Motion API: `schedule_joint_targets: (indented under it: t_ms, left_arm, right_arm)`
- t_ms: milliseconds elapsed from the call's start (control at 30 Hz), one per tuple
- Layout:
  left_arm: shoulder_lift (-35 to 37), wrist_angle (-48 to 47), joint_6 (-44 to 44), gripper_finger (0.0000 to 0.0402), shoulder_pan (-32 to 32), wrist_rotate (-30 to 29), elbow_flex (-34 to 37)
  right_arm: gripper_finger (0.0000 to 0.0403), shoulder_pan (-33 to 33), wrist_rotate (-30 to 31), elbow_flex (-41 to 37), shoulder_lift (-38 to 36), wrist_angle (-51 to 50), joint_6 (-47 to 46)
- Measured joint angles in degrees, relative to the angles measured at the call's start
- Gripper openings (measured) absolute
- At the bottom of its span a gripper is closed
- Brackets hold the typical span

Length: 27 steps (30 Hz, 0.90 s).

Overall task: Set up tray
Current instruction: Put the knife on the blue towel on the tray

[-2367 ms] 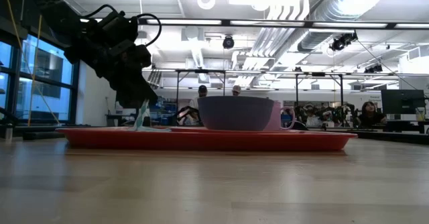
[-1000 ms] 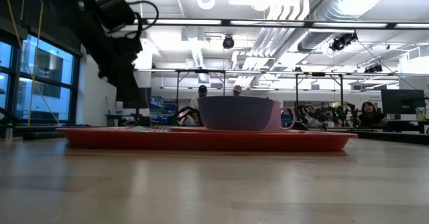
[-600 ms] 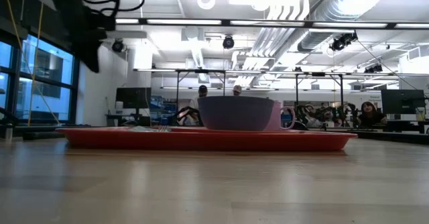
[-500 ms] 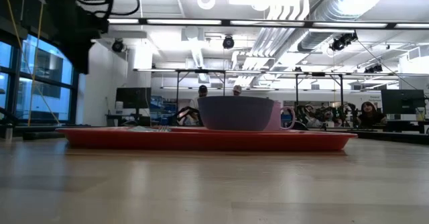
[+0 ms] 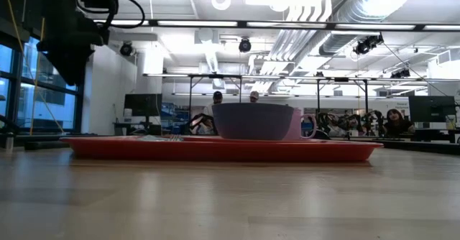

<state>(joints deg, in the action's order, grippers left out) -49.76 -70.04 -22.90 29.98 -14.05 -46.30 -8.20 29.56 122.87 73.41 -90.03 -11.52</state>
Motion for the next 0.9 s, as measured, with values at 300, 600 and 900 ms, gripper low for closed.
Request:
schedule_joint_targets:
  t_ms: [300, 600, 900]
  left_arm:
    - [-0.72, -4.22, -6.55, 0.0329, 0.00, -0.21, 0.00]
    - [-4.24, 1.02, -10.38, 0.0310, 0.00, 2.99, 4.93]
    - [-6.23, 4.35, -10.41, 0.0299, 0.00, 3.37, 6.80]
  right_arm:
    - [0.0266, -0.01, -0.53, 0.00, 0.00, 0.01, 0.27]
    - [0.0266, -0.01, -0.61, 0.00, 0.00, 0.01, 0.47]
    - [0.0266, 0.00, -0.90, 0.00, -0.01, 0.01, 0.44]
